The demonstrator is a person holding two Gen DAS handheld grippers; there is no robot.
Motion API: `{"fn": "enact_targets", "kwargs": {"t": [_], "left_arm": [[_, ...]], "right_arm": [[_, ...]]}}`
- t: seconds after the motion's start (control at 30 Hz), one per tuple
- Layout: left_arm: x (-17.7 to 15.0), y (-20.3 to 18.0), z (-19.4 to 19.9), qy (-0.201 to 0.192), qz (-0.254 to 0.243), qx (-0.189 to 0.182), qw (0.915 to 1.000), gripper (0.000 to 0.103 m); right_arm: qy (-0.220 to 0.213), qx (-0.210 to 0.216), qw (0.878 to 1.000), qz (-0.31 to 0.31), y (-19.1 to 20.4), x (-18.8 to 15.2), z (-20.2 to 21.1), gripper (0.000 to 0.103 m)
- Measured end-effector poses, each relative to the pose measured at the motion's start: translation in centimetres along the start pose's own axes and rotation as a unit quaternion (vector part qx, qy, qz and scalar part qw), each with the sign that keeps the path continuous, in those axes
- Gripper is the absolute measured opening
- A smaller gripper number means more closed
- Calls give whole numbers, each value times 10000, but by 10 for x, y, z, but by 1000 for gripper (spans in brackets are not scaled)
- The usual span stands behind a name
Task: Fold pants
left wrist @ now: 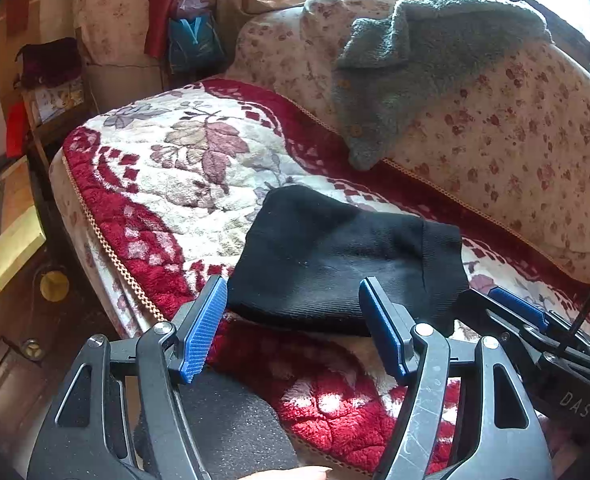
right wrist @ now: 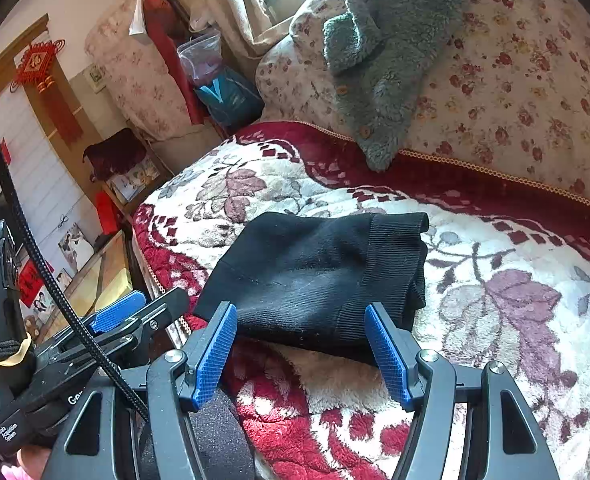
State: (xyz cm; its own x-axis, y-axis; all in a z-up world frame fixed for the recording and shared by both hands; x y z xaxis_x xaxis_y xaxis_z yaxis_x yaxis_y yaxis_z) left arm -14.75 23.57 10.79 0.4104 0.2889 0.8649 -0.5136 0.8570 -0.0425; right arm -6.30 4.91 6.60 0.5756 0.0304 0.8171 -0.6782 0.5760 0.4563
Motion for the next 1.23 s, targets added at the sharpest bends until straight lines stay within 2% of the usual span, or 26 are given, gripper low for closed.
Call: {"fn": "enact_targets", "kwargs": {"t": [0.93,1.1,1.23], "left_arm": [[-7,1,-10,164,103,81,9998,69],[-6,-2,-8,13,-43,139,9999,69],[-5,-14,-5,30,-174,9,9998,69]], "right_arm": [[153,79,9998,-44,-2,-6,-14,64],[149,99,9998,-78,-3,-6,-14,64],[132,92,9998,-117,-9,-5,-11,64]]}}
Point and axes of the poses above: each gripper's, at about its wrist camera, not at the fingertips, and z roughly against the way its jaws point, y to its left, x to its top, the point moved 3 cm from there along -z, roughly the way its jaws point, and after that the axes turned 13 degrees about -y, right-handed, at the moved point
